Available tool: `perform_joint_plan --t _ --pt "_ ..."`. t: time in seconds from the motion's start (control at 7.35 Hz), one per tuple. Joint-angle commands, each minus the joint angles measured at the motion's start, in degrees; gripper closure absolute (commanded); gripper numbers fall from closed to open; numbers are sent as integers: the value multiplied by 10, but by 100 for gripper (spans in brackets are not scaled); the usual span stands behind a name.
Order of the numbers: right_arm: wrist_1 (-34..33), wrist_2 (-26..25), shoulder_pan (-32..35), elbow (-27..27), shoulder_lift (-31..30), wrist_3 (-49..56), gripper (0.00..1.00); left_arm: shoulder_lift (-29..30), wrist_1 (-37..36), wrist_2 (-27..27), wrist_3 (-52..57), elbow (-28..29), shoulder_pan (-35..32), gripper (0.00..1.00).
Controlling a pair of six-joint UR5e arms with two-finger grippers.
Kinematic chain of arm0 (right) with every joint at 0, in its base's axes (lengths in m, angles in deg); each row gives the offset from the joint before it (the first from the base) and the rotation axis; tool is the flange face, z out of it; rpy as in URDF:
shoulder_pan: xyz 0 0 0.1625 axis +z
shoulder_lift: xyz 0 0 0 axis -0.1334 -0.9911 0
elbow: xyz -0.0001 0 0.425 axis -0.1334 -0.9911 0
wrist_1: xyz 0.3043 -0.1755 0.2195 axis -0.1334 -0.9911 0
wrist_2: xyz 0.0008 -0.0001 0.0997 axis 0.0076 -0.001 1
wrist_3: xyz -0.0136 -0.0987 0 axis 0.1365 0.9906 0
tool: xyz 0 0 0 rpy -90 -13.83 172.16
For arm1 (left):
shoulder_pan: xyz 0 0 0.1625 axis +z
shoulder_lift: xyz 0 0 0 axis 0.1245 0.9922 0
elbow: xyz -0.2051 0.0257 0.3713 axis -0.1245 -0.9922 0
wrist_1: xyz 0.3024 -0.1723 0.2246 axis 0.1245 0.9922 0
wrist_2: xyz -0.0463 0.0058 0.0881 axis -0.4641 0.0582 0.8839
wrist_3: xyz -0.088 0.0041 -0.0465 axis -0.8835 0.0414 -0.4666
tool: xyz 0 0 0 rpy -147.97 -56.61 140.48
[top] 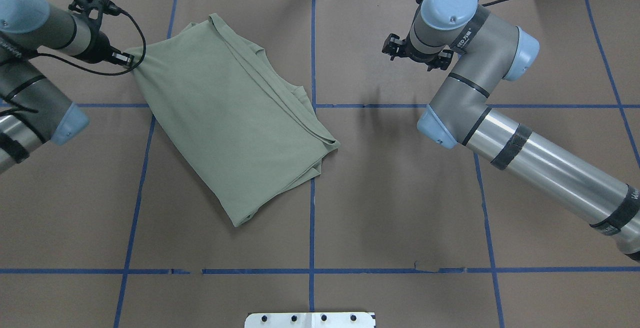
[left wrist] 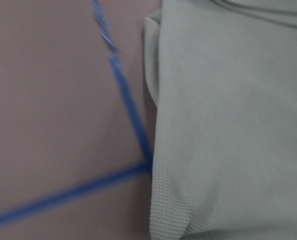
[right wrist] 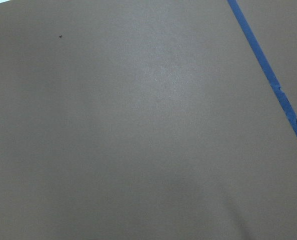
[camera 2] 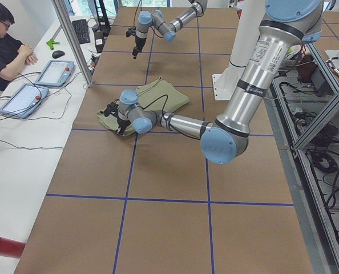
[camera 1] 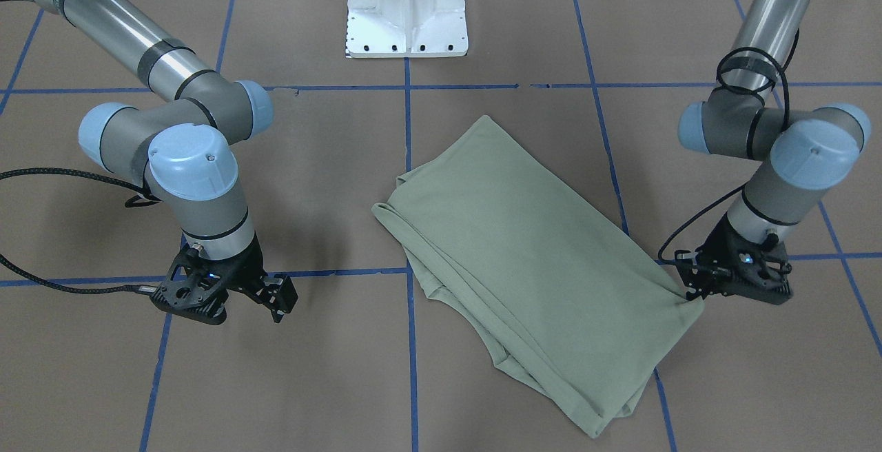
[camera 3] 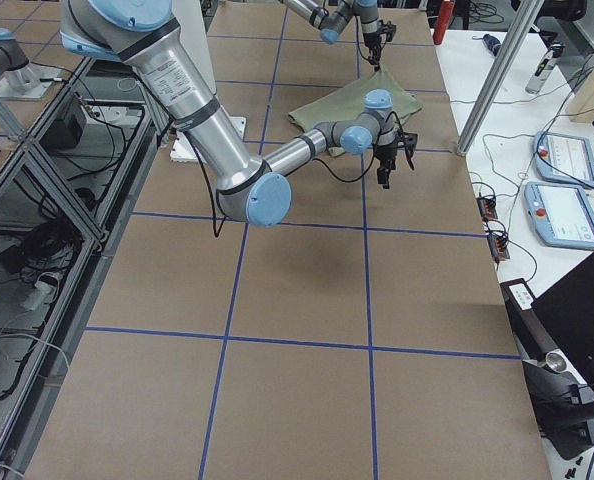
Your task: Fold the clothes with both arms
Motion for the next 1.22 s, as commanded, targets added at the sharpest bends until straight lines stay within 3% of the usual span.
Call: perform_joint_plan --t 0.0,0.14,0.27,0.41,0.68,0.95,1.09 --pt "0 0 -2 5 2 -1 0 85 3 61 19 109 -6 100" --pt "3 -1 -3 6 3 -1 0 84 6 60 54 108 -20 100" --pt "37 -3 -4 3 4 -6 0 79 7 58 94 98 -34 34" --pt "46 -4 -7 -2 13 -10 0 77 9 56 95 89 -36 0" --pt "46 -4 -21 -57 83 -42 0 71 11 -11 97 80 -50 0" --pt "47 -23 -53 -124 158 -65 0 59 11 -16 95 53 -51 0" --pt "55 -53 -77 -132 172 -65 0 58 11 -16 95 53 -51 0"
